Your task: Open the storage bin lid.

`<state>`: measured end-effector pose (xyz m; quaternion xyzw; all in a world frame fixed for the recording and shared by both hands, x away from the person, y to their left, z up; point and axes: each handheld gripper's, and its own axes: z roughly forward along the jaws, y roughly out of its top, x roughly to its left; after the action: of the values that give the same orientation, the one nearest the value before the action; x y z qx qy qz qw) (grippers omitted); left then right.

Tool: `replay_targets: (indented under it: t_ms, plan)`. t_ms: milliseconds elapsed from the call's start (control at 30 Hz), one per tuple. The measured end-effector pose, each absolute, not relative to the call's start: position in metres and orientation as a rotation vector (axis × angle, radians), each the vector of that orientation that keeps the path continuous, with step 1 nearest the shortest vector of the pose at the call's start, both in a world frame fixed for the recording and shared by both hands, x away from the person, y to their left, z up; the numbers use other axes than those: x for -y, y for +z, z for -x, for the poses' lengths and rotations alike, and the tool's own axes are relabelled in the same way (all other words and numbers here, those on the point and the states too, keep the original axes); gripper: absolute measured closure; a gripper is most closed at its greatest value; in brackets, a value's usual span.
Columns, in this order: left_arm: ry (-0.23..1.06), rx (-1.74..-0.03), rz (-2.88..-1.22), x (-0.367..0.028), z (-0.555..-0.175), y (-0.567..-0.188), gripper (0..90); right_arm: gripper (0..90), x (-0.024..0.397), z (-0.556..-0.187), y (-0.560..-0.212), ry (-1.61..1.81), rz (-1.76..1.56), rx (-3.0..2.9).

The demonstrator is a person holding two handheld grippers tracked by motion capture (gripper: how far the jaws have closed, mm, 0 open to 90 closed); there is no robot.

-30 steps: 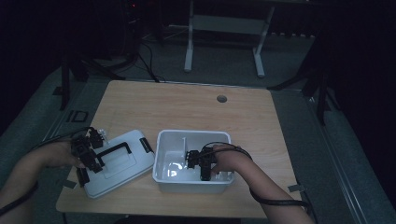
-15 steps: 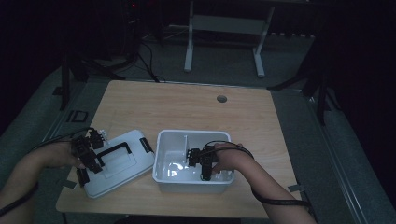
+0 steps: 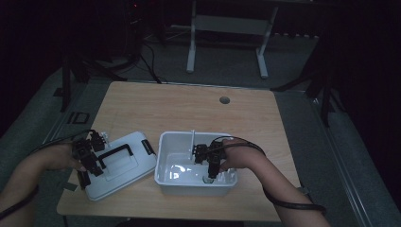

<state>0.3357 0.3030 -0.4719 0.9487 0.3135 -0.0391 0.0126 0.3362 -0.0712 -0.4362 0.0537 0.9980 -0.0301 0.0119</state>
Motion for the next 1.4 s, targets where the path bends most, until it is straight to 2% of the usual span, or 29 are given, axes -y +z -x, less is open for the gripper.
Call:
replay_targets:
  t_ms: [267,433,767,900,1100,1400]
  plan:
    - [-0.114,-0.960,-2.960,-0.302,-0.337,-0.473,35.7,41.9,0.081,-0.334,-0.413,-0.003,-0.185,-3.089]
    - [-0.101,-0.957,-2.959,-0.302,-0.337,-0.470,35.7,31.9,0.092,-0.334,-0.397,0.075,-0.205,-3.044]
    - [-0.072,-0.966,-2.939,-0.304,-0.337,-0.465,35.6,17.5,0.132,-0.336,-0.373,0.187,-0.321,-2.984]
    - [-0.063,-0.956,-2.929,-0.303,-0.337,-0.463,35.7,13.0,0.151,-0.337,-0.371,0.193,-0.357,-2.978]
    - [-0.040,-0.939,-2.945,-0.303,-0.338,-0.463,35.9,13.1,0.174,-0.336,-0.374,0.181,-0.397,-2.973]
    - [-0.005,-0.910,-2.977,-0.300,-0.344,-0.469,43.7,13.6,0.226,-0.341,-0.407,0.102,-0.595,-2.970]
